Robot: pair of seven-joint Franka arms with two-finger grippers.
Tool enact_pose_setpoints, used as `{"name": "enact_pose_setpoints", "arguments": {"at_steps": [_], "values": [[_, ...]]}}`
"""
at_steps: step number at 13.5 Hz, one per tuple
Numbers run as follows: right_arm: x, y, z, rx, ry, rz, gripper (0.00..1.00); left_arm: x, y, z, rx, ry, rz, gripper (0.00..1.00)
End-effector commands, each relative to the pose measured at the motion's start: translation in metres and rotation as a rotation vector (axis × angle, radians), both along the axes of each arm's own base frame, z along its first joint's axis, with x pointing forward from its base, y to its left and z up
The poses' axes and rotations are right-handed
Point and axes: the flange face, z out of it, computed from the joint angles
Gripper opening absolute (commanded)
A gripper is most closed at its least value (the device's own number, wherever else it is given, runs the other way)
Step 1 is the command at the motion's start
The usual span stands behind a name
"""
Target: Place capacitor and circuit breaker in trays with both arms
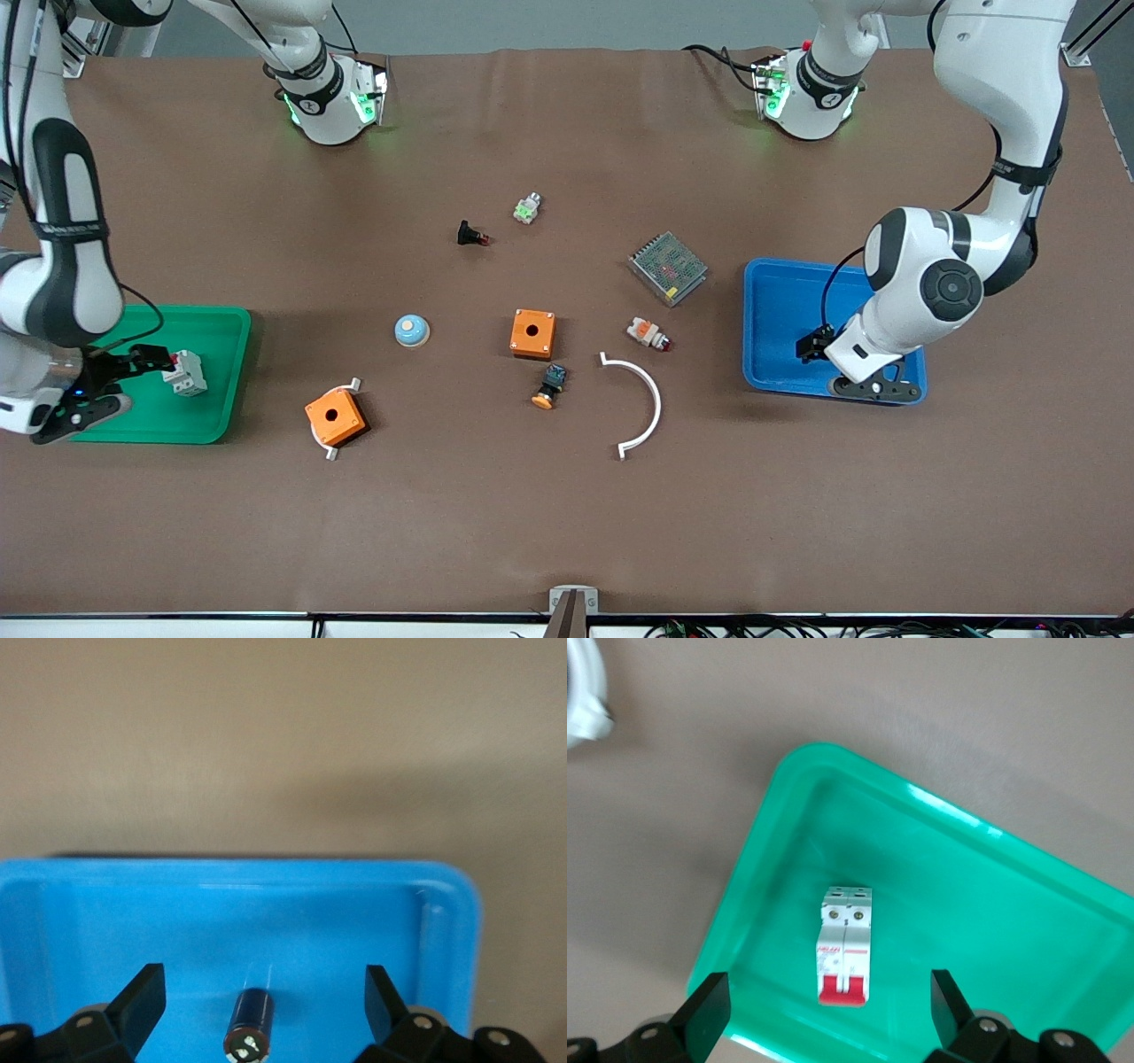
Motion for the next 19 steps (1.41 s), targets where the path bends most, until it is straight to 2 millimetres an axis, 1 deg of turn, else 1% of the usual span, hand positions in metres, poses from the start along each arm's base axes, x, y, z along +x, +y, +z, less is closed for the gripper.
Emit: {"name": "enact_pose_setpoints", "arguments": {"at_steps": [1,2,3,5,7,8,10,11,12,13,14,15,16,17,18,19], "values": [[0.009,0.008,0.049,0.076,-0.018,-0.031,1.0,0.029,-0.008,0.071,0.01,-0.013,-0.004,1.0],[0.01,0.013,0.063,0.086,-0.036,-0.062,1.0,0.036,-0.008,0.091,0.011,-0.03,0.003,1.0],[0.01,0.022,0.076,0.079,-0.044,-0.096,1.0,0.043,-0.005,0.116,0.01,-0.044,0.009,1.0],[0.006,0.048,0.096,0.072,-0.014,-0.148,1.0,0.054,0.008,0.164,0.009,-0.078,0.027,1.0],[0.003,0.08,0.124,0.051,-0.018,-0.198,1.0,0.054,0.022,0.2,0.014,-0.106,0.048,1.0],[0.0,0.088,0.135,0.048,-0.017,-0.228,1.0,0.049,0.027,0.219,0.012,-0.126,0.054,1.0],[-0.012,0.096,0.162,0.049,-0.012,-0.253,1.0,0.039,0.041,0.245,0.007,-0.145,0.071,1.0],[-0.017,0.102,0.175,0.047,-0.02,-0.253,1.0,0.035,0.041,0.26,0.004,-0.163,0.076,1.0],[-0.025,0.111,0.193,0.038,-0.029,-0.297,1.0,0.029,0.041,0.273,0.003,-0.176,0.078,1.0],[-0.035,0.113,0.206,0.032,-0.021,-0.359,1.0,0.021,0.045,0.288,0.002,-0.18,0.081,1.0],[-0.046,0.114,0.22,0.032,-0.025,-0.37,1.0,0.012,0.05,0.303,0.008,-0.182,0.085,1.0],[-0.061,0.113,0.235,0.036,-0.043,-0.373,1.0,0.004,0.056,0.316,0.005,-0.185,0.098,1.0],[-0.077,0.114,0.248,0.04,-0.066,-0.379,1.0,-0.008,0.059,0.327,0.004,-0.169,0.097,1.0],[-0.091,0.116,0.26,0.044,-0.085,-0.385,1.0,-0.02,0.058,0.336,0.004,-0.149,0.087,1.0],[-0.102,0.117,0.272,0.046,-0.091,-0.387,1.0,-0.029,0.059,0.344,0.007,-0.138,0.087,1.0],[-0.11,0.118,0.284,0.048,-0.1,-0.386,1.0,-0.04,0.055,0.353,0.01,-0.123,0.078,1.0]]}}
